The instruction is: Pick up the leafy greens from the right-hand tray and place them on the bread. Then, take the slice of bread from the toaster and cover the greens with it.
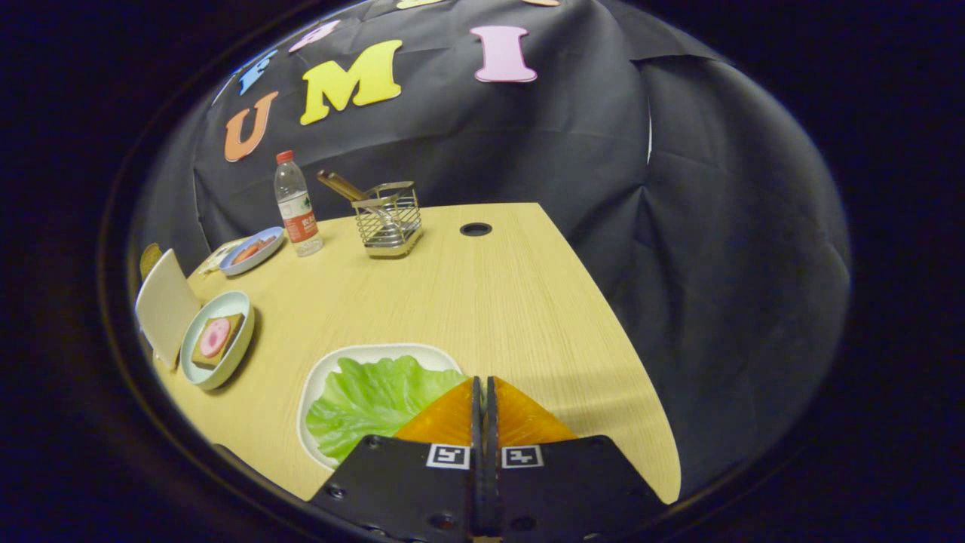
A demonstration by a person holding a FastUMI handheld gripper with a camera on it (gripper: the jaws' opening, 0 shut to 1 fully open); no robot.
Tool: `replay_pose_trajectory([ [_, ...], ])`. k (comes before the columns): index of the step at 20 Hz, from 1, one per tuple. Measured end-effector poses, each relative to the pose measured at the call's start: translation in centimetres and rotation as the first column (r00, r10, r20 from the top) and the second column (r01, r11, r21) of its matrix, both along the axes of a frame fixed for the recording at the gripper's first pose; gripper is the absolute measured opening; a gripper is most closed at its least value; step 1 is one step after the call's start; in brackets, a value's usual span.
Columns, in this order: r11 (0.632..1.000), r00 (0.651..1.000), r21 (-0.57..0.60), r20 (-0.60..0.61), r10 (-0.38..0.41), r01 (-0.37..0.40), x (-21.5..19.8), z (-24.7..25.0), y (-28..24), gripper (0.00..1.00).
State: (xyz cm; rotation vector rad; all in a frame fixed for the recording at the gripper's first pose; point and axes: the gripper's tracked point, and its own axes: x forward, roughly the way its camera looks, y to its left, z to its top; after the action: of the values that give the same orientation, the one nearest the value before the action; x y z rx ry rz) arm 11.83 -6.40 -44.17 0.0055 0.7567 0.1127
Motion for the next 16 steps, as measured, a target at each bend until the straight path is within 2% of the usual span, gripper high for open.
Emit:
replay_pose_trajectory([
  [4,0.999,1.000,0.051,-0.001,-0.007,0.007,-0.7,1.9,0.8,0.00],
  [8,0.994,0.999,0.107,0.043,-0.021,0.017,-1.0,6.5,1.9,0.00],
  [13,0.994,0.995,0.109,0.101,-0.020,0.009,-1.1,11.7,4.0,0.00],
  [16,0.997,0.992,0.071,0.123,-0.005,-0.004,-1.3,13.6,5.5,0.00],
])
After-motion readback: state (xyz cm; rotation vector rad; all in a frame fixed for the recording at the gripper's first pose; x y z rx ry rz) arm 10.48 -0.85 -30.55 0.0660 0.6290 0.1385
